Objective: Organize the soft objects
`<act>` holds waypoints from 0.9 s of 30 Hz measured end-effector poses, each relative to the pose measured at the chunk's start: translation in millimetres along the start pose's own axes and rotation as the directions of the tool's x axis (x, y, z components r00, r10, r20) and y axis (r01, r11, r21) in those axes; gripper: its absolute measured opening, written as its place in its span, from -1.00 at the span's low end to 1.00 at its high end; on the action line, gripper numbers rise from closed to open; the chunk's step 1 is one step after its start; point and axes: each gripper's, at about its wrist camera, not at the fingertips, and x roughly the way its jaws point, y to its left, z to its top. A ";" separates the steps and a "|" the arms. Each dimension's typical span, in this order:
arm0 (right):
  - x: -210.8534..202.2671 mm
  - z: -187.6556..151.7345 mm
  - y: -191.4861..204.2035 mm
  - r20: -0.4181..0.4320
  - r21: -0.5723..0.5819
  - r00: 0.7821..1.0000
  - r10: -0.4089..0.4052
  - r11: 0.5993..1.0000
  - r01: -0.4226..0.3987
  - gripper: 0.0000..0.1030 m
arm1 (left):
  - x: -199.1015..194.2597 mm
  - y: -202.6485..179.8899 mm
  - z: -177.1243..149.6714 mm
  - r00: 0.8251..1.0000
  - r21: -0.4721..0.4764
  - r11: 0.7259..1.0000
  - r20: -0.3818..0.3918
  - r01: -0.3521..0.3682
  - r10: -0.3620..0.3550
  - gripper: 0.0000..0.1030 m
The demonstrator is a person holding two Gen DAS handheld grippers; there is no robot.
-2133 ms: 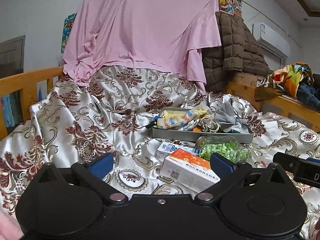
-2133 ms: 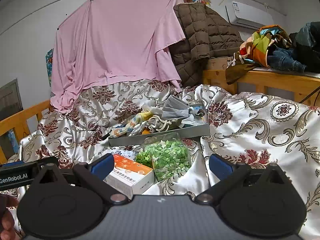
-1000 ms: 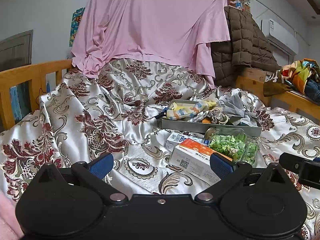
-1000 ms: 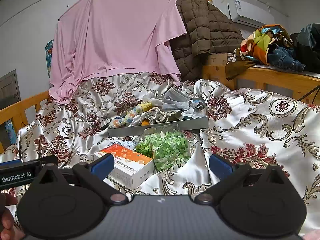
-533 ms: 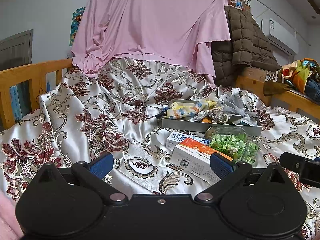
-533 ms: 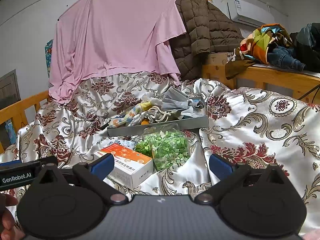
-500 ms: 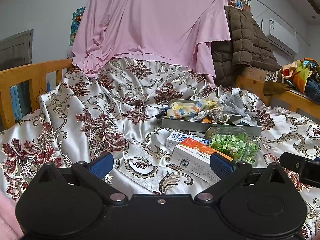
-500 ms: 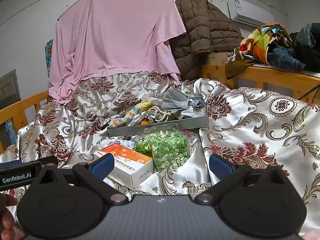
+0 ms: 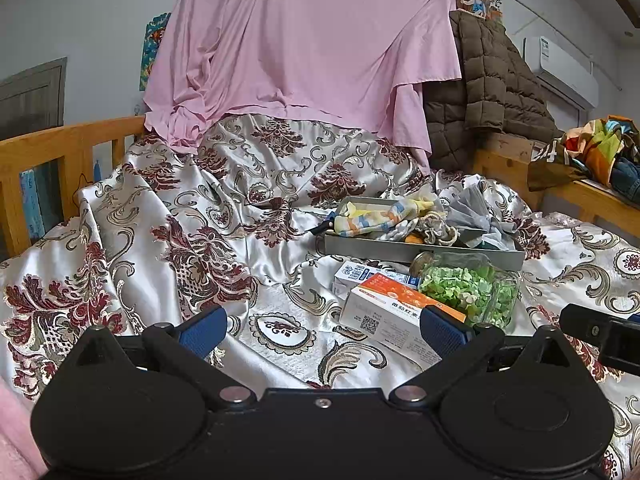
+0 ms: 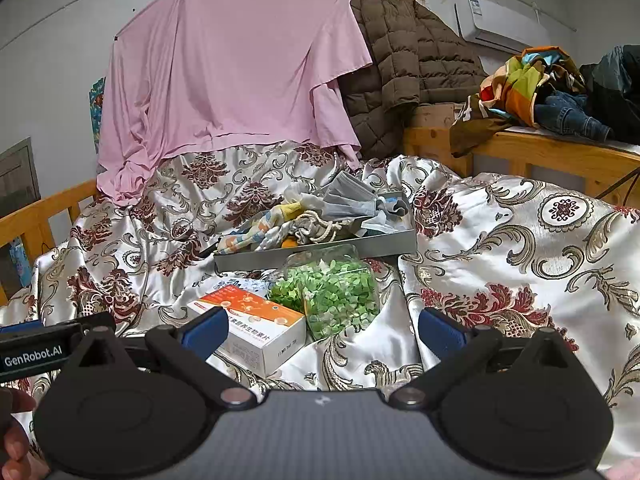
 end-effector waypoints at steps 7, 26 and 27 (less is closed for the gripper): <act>-0.1 0.1 0.2 0.000 0.000 1.000 0.000 1.000 0.000 1.00 | 0.1 0.1 0.1 1.000 0.000 1.000 0.000 -0.001 0.001 0.99; -0.1 0.9 0.4 -0.001 0.000 1.000 0.000 1.000 0.000 1.00 | 2.2 -0.3 -3.7 1.000 0.010 1.000 -0.029 -0.011 0.012 0.98; -0.1 -0.5 0.2 -0.001 0.000 1.000 0.000 1.000 0.000 1.00 | 2.6 -0.5 -3.0 0.999 0.010 1.000 -0.027 -0.017 0.017 0.98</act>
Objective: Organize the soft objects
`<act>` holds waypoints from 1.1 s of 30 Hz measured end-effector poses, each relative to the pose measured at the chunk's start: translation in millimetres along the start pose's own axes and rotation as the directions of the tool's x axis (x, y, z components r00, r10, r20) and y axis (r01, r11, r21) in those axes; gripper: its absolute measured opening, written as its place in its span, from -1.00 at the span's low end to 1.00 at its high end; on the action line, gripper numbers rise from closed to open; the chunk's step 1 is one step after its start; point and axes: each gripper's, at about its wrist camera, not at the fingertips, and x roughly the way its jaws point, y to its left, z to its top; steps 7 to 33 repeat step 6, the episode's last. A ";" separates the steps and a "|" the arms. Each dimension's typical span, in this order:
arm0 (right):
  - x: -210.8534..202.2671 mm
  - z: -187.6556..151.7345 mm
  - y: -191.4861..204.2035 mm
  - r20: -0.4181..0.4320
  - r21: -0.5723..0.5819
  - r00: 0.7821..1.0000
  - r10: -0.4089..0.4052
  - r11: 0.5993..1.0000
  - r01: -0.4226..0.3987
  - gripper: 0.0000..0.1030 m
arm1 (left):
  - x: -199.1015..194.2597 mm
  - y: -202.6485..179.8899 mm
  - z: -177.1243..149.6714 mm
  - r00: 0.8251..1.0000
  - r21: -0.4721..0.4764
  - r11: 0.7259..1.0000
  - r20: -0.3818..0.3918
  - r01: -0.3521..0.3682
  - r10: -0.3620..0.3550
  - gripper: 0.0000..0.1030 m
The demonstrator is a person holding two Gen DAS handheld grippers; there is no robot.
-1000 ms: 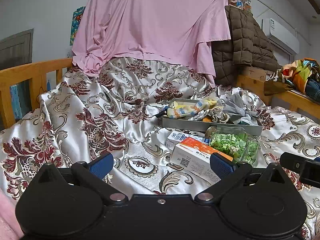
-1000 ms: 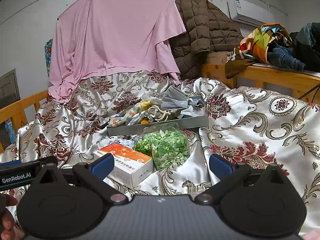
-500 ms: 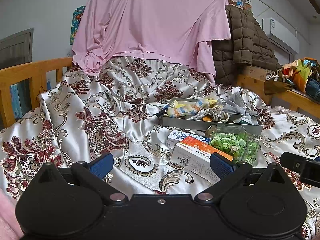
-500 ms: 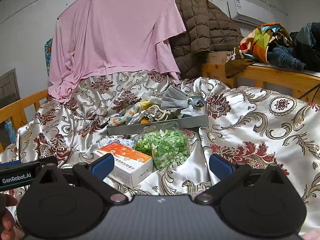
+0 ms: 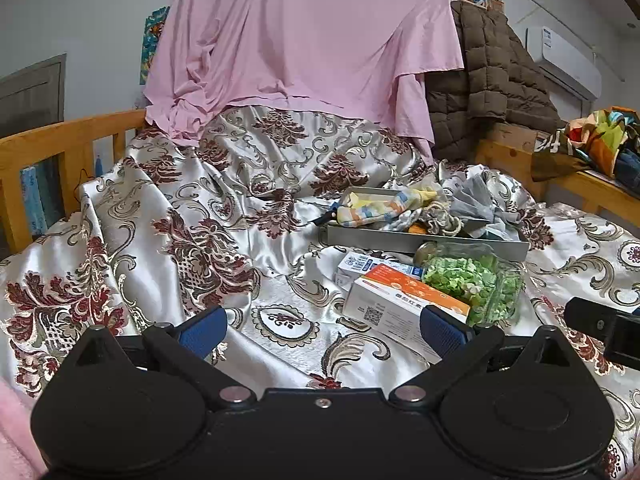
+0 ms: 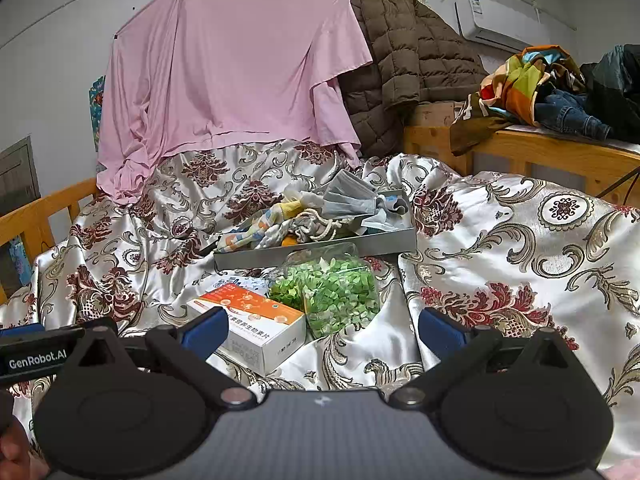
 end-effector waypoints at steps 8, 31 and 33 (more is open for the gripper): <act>0.0 0.4 0.1 -0.001 0.000 1.000 0.000 1.000 0.000 1.00 | -2.6 1.1 1.4 1.000 0.001 1.000 0.019 -0.022 0.022 0.99; 0.0 0.4 0.1 -0.001 0.000 1.000 0.000 1.000 0.000 1.00 | -2.6 1.1 1.4 1.000 0.001 1.000 0.019 -0.022 0.022 0.99; 0.0 0.4 0.1 -0.001 0.000 1.000 0.000 1.000 0.000 1.00 | -2.6 1.1 1.4 1.000 0.001 1.000 0.019 -0.022 0.022 0.99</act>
